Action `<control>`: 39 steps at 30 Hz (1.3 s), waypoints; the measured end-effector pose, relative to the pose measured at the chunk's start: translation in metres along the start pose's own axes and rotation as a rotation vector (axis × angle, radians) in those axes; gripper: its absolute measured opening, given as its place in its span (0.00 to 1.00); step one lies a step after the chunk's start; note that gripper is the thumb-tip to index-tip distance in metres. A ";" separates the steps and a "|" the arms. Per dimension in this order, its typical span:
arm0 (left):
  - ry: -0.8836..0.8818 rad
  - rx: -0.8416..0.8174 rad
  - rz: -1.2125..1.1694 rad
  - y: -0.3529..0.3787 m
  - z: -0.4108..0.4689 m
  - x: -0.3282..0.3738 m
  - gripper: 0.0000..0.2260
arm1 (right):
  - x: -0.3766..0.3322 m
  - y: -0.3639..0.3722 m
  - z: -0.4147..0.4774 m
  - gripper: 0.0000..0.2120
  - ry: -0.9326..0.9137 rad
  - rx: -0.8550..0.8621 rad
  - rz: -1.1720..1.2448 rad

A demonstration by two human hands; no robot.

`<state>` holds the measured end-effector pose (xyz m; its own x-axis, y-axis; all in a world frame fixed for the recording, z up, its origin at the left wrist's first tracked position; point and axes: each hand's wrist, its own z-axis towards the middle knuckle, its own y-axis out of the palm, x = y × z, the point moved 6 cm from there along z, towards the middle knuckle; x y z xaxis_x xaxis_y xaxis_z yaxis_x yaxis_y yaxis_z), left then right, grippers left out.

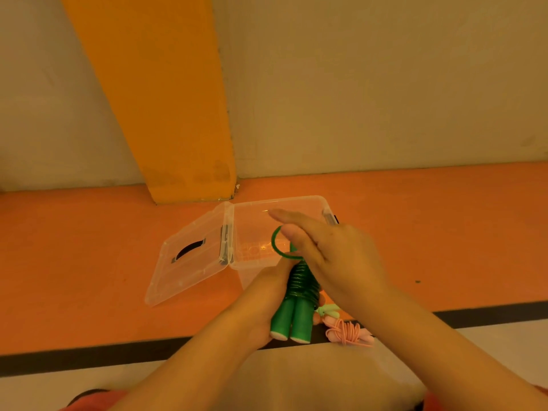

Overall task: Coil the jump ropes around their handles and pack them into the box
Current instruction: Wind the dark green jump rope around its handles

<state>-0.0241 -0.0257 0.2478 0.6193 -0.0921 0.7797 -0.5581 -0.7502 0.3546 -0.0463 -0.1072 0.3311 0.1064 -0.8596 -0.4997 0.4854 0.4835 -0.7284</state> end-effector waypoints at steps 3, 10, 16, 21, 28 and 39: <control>0.108 0.053 0.063 -0.004 0.001 0.005 0.17 | 0.010 0.002 0.002 0.18 0.065 -0.016 0.068; 0.385 0.107 0.132 -0.004 -0.009 0.026 0.17 | 0.023 -0.006 0.002 0.16 -0.009 0.138 -0.002; 0.416 0.223 0.149 -0.017 -0.010 0.029 0.14 | 0.013 0.015 -0.004 0.21 -0.150 0.024 -0.140; 0.437 0.281 0.188 -0.030 -0.010 0.035 0.10 | 0.012 0.026 -0.011 0.26 -0.113 -0.149 0.069; 0.396 0.263 0.211 -0.032 -0.009 0.037 0.08 | 0.026 0.012 -0.001 0.25 -0.228 -0.181 0.067; 0.395 0.205 0.188 -0.028 -0.007 0.038 0.10 | 0.036 0.005 -0.004 0.13 -0.118 -0.141 0.171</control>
<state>0.0113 -0.0031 0.2709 0.2387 -0.0128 0.9710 -0.4958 -0.8614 0.1105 -0.0437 -0.1344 0.3074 0.2807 -0.7728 -0.5692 0.3264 0.6345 -0.7006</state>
